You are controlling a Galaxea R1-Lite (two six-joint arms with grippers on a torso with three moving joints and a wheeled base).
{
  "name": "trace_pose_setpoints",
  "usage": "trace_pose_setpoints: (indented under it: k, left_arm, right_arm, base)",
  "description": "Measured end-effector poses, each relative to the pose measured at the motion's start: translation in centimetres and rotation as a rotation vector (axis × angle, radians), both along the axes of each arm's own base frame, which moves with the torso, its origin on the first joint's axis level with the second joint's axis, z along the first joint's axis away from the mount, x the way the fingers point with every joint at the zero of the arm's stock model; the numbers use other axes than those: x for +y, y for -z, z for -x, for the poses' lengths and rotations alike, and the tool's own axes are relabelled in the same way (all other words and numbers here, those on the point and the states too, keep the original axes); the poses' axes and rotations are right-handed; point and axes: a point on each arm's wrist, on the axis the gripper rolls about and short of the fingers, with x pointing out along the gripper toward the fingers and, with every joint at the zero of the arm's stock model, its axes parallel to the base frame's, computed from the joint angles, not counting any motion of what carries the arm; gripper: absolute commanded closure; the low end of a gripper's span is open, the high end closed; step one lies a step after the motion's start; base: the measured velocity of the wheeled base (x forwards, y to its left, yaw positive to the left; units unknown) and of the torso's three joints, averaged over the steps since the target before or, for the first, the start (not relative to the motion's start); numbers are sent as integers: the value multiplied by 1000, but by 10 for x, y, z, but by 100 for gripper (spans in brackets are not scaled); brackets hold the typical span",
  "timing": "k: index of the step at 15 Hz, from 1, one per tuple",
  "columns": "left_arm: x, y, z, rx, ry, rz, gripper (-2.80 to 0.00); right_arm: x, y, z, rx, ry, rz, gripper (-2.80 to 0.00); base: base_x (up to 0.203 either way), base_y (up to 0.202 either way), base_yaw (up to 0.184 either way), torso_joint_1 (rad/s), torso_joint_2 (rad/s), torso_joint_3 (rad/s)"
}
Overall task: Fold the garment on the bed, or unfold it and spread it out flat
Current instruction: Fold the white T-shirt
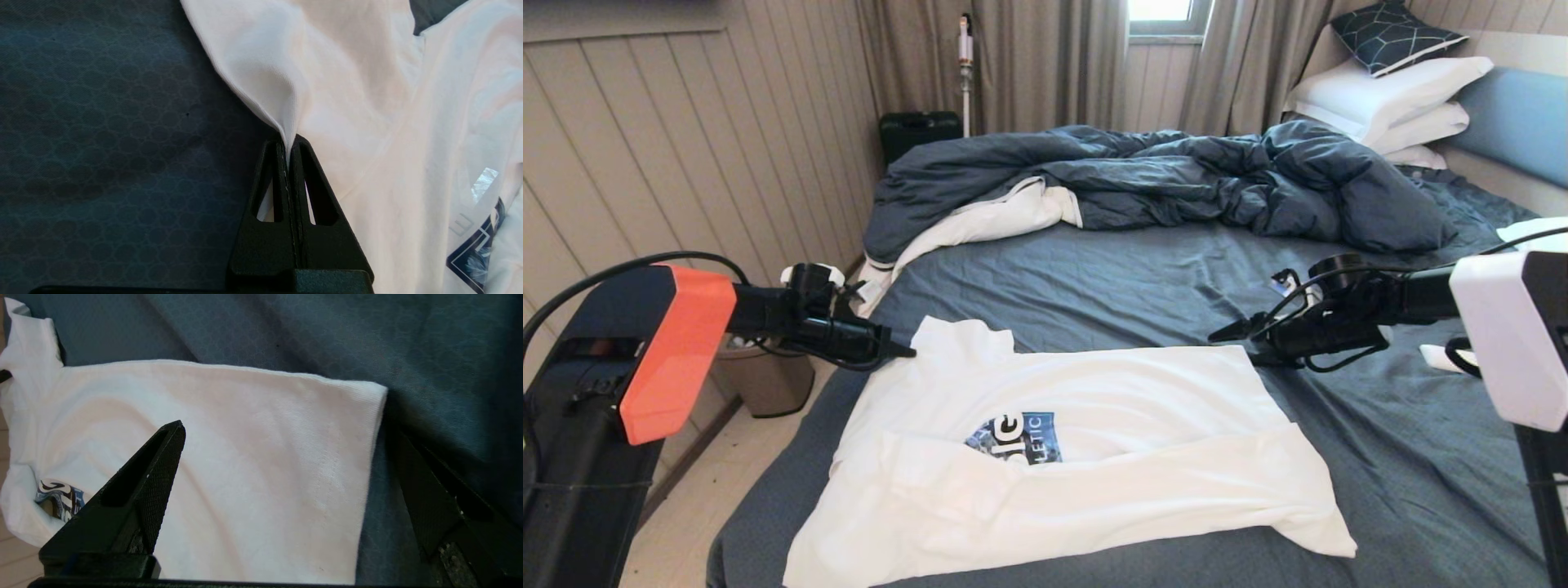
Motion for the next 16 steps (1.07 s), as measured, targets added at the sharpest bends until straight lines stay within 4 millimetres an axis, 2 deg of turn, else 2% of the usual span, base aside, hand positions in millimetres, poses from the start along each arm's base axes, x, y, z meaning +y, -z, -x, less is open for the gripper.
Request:
trace_pose_setpoints:
  k: [8,16]
  left_arm:
    - [0,4,-3,-16,-1,0,0]
    - [1,4,-2,-16,-6,1,0]
  right_arm:
    - [-3,10,-3,2,5,1,0]
    - [-3,9,-1,13,6,-3,0]
  base:
    - [0,0,0,0,0,0]
    - [0,0,0,0,0,0]
